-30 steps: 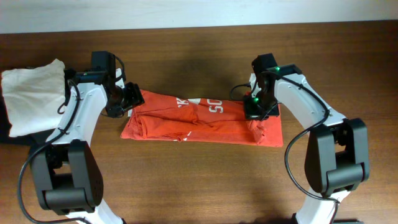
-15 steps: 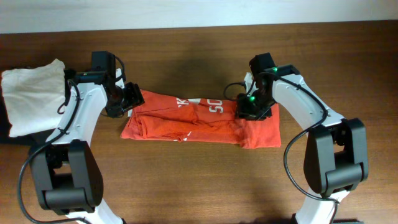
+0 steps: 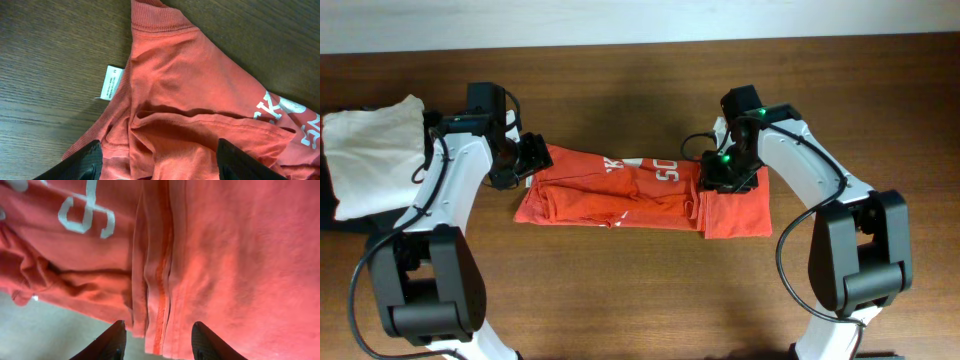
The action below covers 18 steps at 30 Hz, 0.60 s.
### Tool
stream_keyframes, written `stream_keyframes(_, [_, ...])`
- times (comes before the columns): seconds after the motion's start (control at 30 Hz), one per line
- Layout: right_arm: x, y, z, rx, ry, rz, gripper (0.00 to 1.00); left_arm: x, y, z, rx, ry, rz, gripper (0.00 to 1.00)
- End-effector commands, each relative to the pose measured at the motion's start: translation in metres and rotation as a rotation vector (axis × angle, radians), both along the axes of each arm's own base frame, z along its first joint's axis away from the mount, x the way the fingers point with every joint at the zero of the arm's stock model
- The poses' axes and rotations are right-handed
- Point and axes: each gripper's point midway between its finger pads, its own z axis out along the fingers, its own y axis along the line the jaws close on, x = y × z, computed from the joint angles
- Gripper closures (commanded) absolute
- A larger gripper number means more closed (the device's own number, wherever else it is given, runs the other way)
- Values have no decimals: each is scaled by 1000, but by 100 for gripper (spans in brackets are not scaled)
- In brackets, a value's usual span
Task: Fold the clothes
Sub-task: 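Fold the right end of the strip leftward with the right gripper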
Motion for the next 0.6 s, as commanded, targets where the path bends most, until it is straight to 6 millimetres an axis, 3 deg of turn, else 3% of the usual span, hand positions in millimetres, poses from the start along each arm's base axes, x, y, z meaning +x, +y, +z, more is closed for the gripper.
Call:
stream_keyframes(0.0, [9, -1, 10, -76, -64, -26, 54, 4, 2, 7, 12, -23, -13, 28])
stream_keyframes(0.2, [12, 3, -8, -132, -56, -38, 55, 3, 2, 7, 12, -20, -13, 27])
stream_keyframes(0.33, [17, 5, -19, -141, -53, -51, 69, 2, 2, 7, 12, -18, -13, 27])
stream_keyframes(0.57, [21, -1, -35, -186, -42, -86, 71, 1, 2, 7, 12, -13, -13, 27])
